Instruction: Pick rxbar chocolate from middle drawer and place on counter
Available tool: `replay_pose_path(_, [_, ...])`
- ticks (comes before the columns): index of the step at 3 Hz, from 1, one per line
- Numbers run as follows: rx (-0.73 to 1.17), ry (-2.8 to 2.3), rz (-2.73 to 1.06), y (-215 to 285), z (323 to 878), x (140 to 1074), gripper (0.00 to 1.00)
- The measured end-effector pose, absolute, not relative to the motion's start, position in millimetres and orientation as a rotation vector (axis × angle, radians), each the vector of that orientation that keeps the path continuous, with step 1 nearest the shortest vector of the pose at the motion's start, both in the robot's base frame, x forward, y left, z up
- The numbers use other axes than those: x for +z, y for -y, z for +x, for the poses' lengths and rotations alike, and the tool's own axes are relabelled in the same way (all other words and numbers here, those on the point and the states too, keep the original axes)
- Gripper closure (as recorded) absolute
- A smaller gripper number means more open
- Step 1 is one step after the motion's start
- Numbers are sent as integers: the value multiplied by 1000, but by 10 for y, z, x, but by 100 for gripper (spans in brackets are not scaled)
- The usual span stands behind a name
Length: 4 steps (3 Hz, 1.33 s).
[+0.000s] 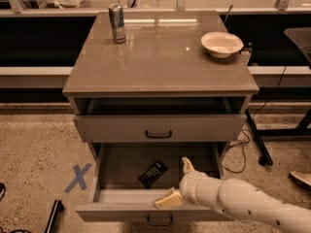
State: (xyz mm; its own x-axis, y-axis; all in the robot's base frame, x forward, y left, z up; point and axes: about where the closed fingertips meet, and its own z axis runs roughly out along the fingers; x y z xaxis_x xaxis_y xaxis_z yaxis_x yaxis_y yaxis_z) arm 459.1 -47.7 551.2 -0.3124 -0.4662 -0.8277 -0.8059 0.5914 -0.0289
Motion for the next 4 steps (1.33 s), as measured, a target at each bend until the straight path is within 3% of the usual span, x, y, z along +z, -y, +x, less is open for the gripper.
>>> replay_pose_path(1, [430,-2023,-947,552,4738,5059,0])
replay_pose_path(4, [458,-2021,-964,330,5452,4482,0])
